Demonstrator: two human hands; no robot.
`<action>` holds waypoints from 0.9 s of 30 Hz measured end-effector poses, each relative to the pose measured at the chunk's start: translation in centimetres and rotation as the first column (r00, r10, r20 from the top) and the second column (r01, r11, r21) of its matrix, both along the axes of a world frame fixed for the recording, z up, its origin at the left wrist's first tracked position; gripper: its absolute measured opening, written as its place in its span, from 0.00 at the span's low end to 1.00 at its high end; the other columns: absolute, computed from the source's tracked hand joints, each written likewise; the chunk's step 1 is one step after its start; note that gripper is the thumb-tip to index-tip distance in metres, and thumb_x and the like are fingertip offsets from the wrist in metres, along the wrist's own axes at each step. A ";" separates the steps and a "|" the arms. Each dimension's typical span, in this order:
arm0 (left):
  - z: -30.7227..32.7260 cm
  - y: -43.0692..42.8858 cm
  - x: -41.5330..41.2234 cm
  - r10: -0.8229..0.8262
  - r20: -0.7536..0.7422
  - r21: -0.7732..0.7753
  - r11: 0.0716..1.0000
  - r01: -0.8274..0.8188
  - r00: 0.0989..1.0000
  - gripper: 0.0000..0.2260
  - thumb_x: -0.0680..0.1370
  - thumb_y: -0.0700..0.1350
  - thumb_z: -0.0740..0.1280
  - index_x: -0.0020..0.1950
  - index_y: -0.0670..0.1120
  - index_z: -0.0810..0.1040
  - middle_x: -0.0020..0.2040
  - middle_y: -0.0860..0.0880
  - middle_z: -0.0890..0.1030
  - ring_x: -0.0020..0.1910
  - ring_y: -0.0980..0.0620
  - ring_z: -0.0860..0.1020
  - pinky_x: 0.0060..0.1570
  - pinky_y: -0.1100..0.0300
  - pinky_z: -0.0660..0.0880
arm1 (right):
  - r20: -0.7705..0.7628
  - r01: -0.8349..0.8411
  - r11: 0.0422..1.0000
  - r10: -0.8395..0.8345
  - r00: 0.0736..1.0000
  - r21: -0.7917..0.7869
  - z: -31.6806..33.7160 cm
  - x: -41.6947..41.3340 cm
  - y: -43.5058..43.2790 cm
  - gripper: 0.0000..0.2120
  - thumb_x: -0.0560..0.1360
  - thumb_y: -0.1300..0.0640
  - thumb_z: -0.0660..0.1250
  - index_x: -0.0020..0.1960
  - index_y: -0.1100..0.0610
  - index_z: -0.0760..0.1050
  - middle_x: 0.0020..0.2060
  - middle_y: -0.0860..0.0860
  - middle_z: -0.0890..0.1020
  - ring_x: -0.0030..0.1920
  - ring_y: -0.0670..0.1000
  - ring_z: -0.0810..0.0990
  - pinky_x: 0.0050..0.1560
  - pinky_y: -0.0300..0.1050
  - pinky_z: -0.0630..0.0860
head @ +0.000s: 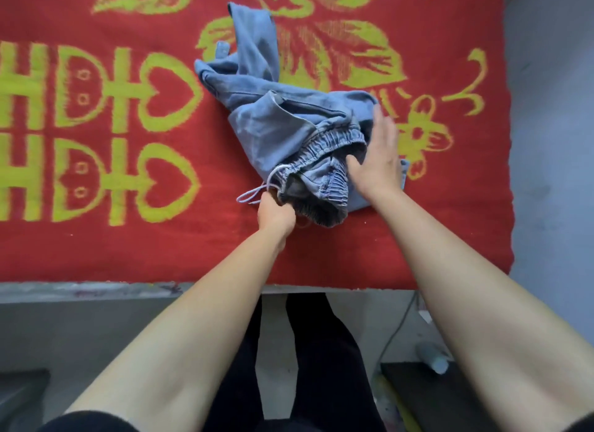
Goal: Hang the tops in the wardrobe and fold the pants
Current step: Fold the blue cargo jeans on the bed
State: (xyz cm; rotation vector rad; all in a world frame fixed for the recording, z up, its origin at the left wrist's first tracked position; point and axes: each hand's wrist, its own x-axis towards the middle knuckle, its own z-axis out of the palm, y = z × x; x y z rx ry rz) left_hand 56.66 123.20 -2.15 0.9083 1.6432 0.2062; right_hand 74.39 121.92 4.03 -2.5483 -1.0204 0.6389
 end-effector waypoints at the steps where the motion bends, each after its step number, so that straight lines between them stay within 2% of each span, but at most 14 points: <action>1: 1.1 0.4 -0.2 -0.007 -0.012 0.037 0.999 0.007 1.000 0.12 0.75 0.41 0.63 0.58 0.45 0.74 0.50 0.45 0.81 0.49 0.45 0.79 0.52 0.52 0.77 | -0.011 -0.113 0.993 0.113 0.994 -0.044 0.2 0.2 0.5 0.28 0.77 0.54 0.67 0.75 0.48 0.64 0.68 0.55 0.73 0.67 0.57 0.73 0.62 0.49 0.70; 3: 3.4 1.8 -0.8 -0.008 -0.073 0.093 0.996 0.015 0.997 0.11 0.76 0.37 0.59 0.58 0.43 0.69 0.51 0.44 0.76 0.48 0.46 0.74 0.49 0.56 0.70 | 0.004 -0.238 0.958 0.242 0.970 -0.161 0.8 -0.2 1.3 0.14 0.78 0.51 0.64 0.63 0.50 0.77 0.58 0.54 0.80 0.60 0.59 0.78 0.55 0.49 0.73; 5: 6.0 3.6 -1.8 -0.014 -0.140 0.144 0.989 0.035 0.990 0.10 0.76 0.36 0.56 0.57 0.44 0.66 0.49 0.43 0.75 0.47 0.45 0.72 0.47 0.54 0.68 | 0.055 -0.314 0.929 0.330 0.942 -0.194 1.5 -1.3 2.0 0.12 0.78 0.52 0.65 0.59 0.54 0.76 0.58 0.57 0.76 0.59 0.61 0.76 0.55 0.52 0.73; 8: 10.1 6.7 -3.7 -0.137 -0.224 0.243 0.951 0.191 0.965 0.11 0.78 0.35 0.54 0.58 0.44 0.65 0.46 0.42 0.74 0.47 0.41 0.74 0.45 0.52 0.66 | 0.100 -0.312 0.948 0.317 0.943 -0.063 2.3 -3.1 3.7 0.22 0.76 0.53 0.68 0.66 0.59 0.67 0.64 0.60 0.69 0.63 0.64 0.71 0.60 0.57 0.71; 10: 12.7 8.6 -5.2 -0.176 -0.271 0.341 0.902 0.266 0.946 0.10 0.78 0.35 0.53 0.58 0.44 0.65 0.46 0.41 0.75 0.48 0.38 0.75 0.46 0.51 0.67 | -0.015 -0.253 0.967 0.253 0.967 0.016 2.8 -4.0 5.7 0.31 0.77 0.52 0.68 0.74 0.57 0.59 0.69 0.60 0.68 0.65 0.64 0.71 0.62 0.57 0.71; 12: 14.9 10.1 -7.0 -0.180 -0.336 0.444 0.835 0.324 0.925 0.08 0.79 0.37 0.53 0.57 0.44 0.65 0.46 0.39 0.77 0.48 0.36 0.76 0.45 0.48 0.67 | -0.143 -0.206 0.978 0.207 0.968 0.018 2.8 -4.8 8.0 0.32 0.78 0.50 0.67 0.77 0.54 0.57 0.69 0.59 0.72 0.66 0.62 0.74 0.61 0.56 0.72; 13: 15.7 10.8 -7.9 -0.171 -0.372 0.482 0.804 0.347 0.912 0.07 0.79 0.37 0.53 0.55 0.44 0.65 0.46 0.38 0.77 0.47 0.34 0.75 0.43 0.48 0.65 | -0.164 -0.201 0.979 0.202 0.966 0.022 2.8 -5.3 8.9 0.27 0.79 0.50 0.65 0.75 0.54 0.62 0.66 0.59 0.76 0.65 0.61 0.75 0.60 0.54 0.72; 15: 16.7 11.8 -9.8 -0.146 -0.444 0.524 0.758 0.388 0.884 0.05 0.80 0.38 0.52 0.54 0.44 0.65 0.45 0.37 0.77 0.47 0.33 0.75 0.41 0.48 0.62 | -0.128 -0.186 0.981 0.192 0.973 0.060 2.6 -6.4 10.1 0.16 0.79 0.53 0.63 0.65 0.56 0.75 0.59 0.59 0.81 0.62 0.60 0.77 0.59 0.51 0.72; 17: 17.0 12.4 -11.6 -0.132 -0.485 0.538 0.734 0.414 0.865 0.06 0.82 0.40 0.52 0.56 0.43 0.66 0.46 0.38 0.78 0.47 0.33 0.76 0.41 0.49 0.62 | -0.115 -0.168 0.983 0.176 0.978 0.080 2.7 -7.6 10.9 0.12 0.78 0.55 0.63 0.58 0.58 0.78 0.57 0.59 0.81 0.60 0.60 0.77 0.58 0.50 0.71; 19: 17.1 12.4 -13.2 -0.142 -0.491 0.554 0.710 0.434 0.860 0.07 0.82 0.41 0.52 0.57 0.44 0.67 0.47 0.38 0.79 0.47 0.33 0.76 0.43 0.47 0.68 | -0.167 -0.149 0.983 0.166 0.972 0.109 3.1 -8.9 11.3 0.16 0.78 0.52 0.63 0.62 0.59 0.73 0.61 0.58 0.76 0.63 0.59 0.74 0.59 0.51 0.69; 22: 17.8 12.0 -15.3 -0.200 -0.472 0.590 0.653 0.476 0.859 0.08 0.83 0.43 0.54 0.58 0.44 0.69 0.46 0.39 0.80 0.47 0.35 0.78 0.46 0.44 0.72 | -0.246 -0.181 0.978 0.201 0.948 0.100 3.7 -10.4 11.6 0.31 0.78 0.44 0.64 0.74 0.58 0.60 0.71 0.58 0.69 0.69 0.60 0.70 0.64 0.53 0.68; 23: 18.4 11.9 -15.9 -0.220 -0.460 0.607 0.629 0.485 0.861 0.08 0.83 0.45 0.55 0.58 0.44 0.70 0.46 0.40 0.81 0.47 0.36 0.78 0.47 0.44 0.73 | -0.226 -0.233 0.971 0.238 0.945 0.050 3.6 -10.7 11.8 0.31 0.78 0.45 0.64 0.74 0.58 0.59 0.71 0.59 0.70 0.69 0.60 0.70 0.63 0.54 0.69; 24: 19.2 12.0 -16.6 -0.242 -0.444 0.623 0.609 0.491 0.863 0.08 0.83 0.46 0.57 0.58 0.45 0.71 0.44 0.42 0.81 0.46 0.38 0.79 0.46 0.45 0.73 | -0.179 -0.286 0.958 0.281 0.943 -0.005 3.6 -11.0 11.9 0.26 0.79 0.48 0.63 0.72 0.59 0.62 0.68 0.61 0.74 0.67 0.62 0.72 0.61 0.54 0.70; 27: 22.3 12.5 -18.4 -0.396 -0.377 0.565 0.617 0.547 0.837 0.11 0.77 0.51 0.69 0.55 0.49 0.72 0.34 0.50 0.76 0.34 0.50 0.75 0.37 0.54 0.71 | 0.023 -0.304 0.951 0.305 0.952 -0.051 5.7 -11.7 12.1 0.12 0.79 0.62 0.58 0.61 0.63 0.70 0.57 0.66 0.79 0.59 0.66 0.77 0.52 0.54 0.73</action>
